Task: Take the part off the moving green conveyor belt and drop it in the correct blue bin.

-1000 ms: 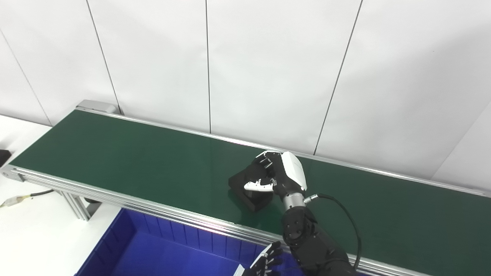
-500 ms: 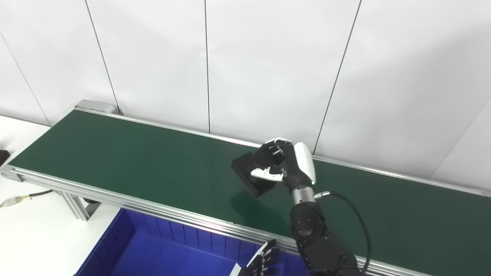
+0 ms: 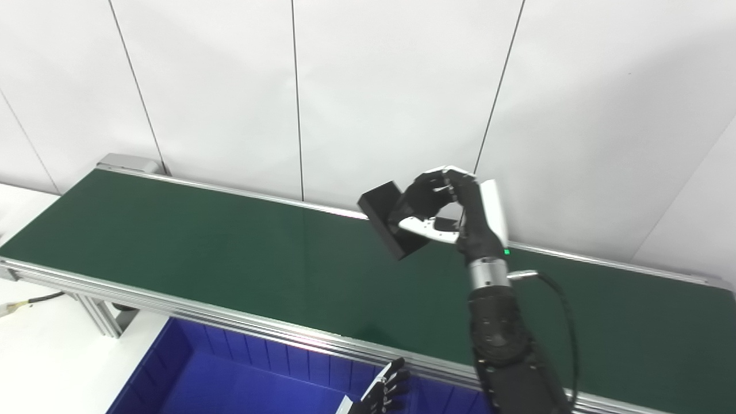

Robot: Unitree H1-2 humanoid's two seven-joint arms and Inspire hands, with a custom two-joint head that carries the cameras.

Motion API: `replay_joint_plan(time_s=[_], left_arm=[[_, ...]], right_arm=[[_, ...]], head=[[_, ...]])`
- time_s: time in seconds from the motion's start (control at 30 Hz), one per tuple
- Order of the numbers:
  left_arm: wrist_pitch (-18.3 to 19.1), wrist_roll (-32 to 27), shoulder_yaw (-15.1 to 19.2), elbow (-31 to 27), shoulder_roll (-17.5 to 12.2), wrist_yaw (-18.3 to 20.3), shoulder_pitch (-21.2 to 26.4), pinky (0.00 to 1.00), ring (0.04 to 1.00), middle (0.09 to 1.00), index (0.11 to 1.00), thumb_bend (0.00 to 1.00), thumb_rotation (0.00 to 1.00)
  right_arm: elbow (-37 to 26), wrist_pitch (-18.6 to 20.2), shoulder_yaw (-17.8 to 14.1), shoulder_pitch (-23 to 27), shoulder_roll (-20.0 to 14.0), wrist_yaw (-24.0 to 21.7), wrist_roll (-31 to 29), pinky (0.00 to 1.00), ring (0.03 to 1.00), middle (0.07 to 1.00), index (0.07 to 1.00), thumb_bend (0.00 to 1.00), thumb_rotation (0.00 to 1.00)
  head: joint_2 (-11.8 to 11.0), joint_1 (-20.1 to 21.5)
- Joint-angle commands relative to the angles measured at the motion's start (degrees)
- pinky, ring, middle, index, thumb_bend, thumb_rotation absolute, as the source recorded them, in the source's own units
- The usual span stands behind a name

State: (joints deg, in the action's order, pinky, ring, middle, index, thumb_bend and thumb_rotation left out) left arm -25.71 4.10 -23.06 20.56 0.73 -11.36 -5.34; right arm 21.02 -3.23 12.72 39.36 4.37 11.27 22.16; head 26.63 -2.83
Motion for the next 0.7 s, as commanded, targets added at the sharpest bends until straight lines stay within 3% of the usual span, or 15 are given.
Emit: replay_joint_plan(time_s=[0.0,0.33,0.5,0.67], left_arm=[[-1.22,0.46,0.13,-1.1,0.06,-0.01,0.69,0.82,0.87,0.906,0.96,0.86,0.9],[-1.22,-0.12,0.83,-2.38,-0.92,1.14,0.28,0.84,0.882,0.915,0.971,0.87,0.94],[-1.21,-0.71,1.81,-2.55,-1.71,2.22,-0.02,0.84,0.883,0.912,0.975,0.87,0.94],[-1.21,-1.92,3.6,-2.71,-2.85,3.93,-0.51,0.83,0.87,0.895,0.96,0.87,0.91]], right_arm=[[-6.02,1.41,-1.22,0.67,-1.03,-1.34,-0.49,0.46,0.464,0.49,0.488,0.52,0.0],[-33.73,13.2,-4.48,-9.12,-5.26,-8.76,-1.22,0.38,0.426,0.494,0.509,0.52,0.0],[-42.23,16.15,-5.39,-13.6,-6.6,-11.26,-1.47,0.37,0.422,0.496,0.515,0.52,0.0],[-48.74,18.54,-6.72,-18.99,-7.95,-12.47,-0.06,0.4,0.435,0.492,0.506,0.52,0.0]], head=[[0.06,-0.03],[1.67,4.11],[3.06,6.53],[6.01,10.33]])
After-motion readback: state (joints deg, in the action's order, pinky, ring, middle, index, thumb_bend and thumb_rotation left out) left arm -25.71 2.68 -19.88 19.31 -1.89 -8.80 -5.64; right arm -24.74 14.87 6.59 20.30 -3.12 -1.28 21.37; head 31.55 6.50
